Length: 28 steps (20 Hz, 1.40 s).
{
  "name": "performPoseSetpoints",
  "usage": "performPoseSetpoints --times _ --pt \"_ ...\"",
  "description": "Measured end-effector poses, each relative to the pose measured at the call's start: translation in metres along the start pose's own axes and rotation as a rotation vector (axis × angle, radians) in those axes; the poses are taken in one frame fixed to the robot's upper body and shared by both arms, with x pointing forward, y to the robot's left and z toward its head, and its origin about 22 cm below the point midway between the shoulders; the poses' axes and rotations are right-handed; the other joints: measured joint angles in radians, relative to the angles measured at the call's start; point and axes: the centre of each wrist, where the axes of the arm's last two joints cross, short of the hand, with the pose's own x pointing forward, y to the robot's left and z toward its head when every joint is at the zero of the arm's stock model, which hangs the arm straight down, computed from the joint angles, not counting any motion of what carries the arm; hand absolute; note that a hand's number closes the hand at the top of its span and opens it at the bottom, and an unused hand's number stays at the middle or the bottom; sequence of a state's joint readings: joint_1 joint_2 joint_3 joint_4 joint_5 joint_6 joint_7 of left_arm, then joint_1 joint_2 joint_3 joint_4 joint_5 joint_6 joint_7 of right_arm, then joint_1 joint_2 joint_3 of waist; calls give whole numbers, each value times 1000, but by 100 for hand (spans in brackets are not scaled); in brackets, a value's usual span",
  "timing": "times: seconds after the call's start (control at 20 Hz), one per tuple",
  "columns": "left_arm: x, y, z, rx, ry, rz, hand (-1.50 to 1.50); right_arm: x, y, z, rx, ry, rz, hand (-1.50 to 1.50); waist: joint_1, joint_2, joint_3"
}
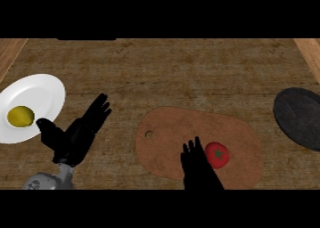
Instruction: Pick the tomato from the cutting board and place it in the pan
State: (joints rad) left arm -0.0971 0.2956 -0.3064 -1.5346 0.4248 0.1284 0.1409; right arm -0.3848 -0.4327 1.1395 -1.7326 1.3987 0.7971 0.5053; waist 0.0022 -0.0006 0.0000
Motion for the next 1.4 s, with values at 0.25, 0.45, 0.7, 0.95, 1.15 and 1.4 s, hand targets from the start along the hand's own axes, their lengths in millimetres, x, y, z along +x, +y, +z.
performPoseSetpoints --times 0.25,0.45,0.7,0.95,1.15,1.4 --pt "0 0 0 -5 3 2 0 -14 10 -7 -10 2 -2 -150 0 0 0" --pt "0 -4 1 -5 2 0 0 -13 18 -13 -19 11 8 -150 0 0 0" --pt "-2 1 -2 -1 2 1 0 -21 29 -28 -47 -11 18 150 2 0 0" --pt "-1 -1 -6 -2 1 -1 0 -24 32 -37 -134 -48 83 150 2 0 0" --pt "-4 3 2 22 -1 6 0 -21 52 -21 -149 -21 -162 150 -23 -5 0" --pt "-4 15 9 66 0 18 0 -22 78 5 -134 47 -590 150 -75 -12 -2"
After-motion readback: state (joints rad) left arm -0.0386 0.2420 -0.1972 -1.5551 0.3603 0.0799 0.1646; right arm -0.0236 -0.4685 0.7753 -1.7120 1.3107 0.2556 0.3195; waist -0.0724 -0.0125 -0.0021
